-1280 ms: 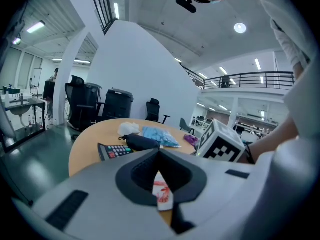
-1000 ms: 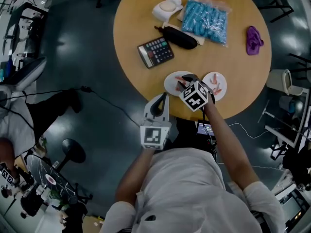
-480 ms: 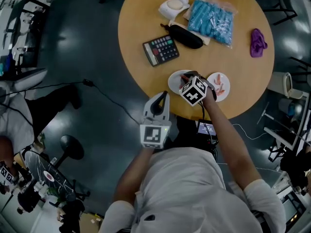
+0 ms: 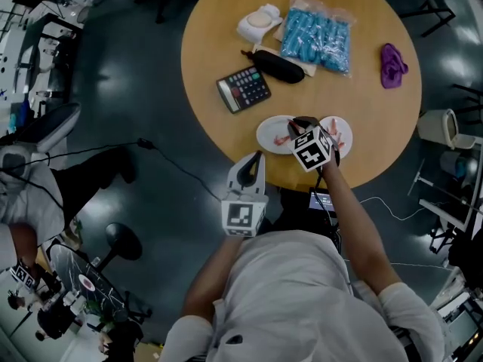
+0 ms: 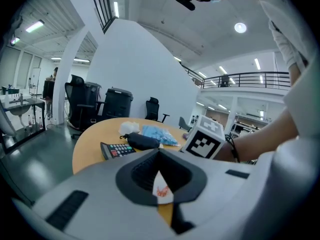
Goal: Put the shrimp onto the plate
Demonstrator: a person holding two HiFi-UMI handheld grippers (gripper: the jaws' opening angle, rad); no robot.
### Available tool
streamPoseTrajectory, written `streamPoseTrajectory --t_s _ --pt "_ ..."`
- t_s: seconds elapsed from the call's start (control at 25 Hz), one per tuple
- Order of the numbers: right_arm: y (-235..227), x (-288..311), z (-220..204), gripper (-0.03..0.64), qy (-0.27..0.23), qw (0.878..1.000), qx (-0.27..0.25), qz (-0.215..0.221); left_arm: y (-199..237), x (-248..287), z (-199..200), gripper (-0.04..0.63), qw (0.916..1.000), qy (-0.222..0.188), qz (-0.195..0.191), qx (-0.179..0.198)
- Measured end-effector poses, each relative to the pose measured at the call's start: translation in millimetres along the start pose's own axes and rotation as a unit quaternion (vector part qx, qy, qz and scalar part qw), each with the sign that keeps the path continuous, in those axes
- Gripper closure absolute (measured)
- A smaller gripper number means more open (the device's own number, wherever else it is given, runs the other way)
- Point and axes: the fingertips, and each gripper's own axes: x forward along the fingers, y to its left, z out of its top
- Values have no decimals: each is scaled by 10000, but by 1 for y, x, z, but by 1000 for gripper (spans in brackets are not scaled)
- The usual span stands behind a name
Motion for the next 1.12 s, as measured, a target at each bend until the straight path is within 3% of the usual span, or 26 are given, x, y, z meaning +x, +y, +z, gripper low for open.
streamPoseTrajectory --t_s 0.28,0.44,1.12 --pt "-47 -35 -77 558 -87 9936 1064 -364 -33 12 5 588 9998 2 -186 77" --pt "-55 -28 -103 558 -20 9937 1047 -400 -51 15 3 588 9997 37 -219 131" --pt "-63 -13 -111 557 241 9949 911 -363 -71 13 -1 588 9998 33 -135 112"
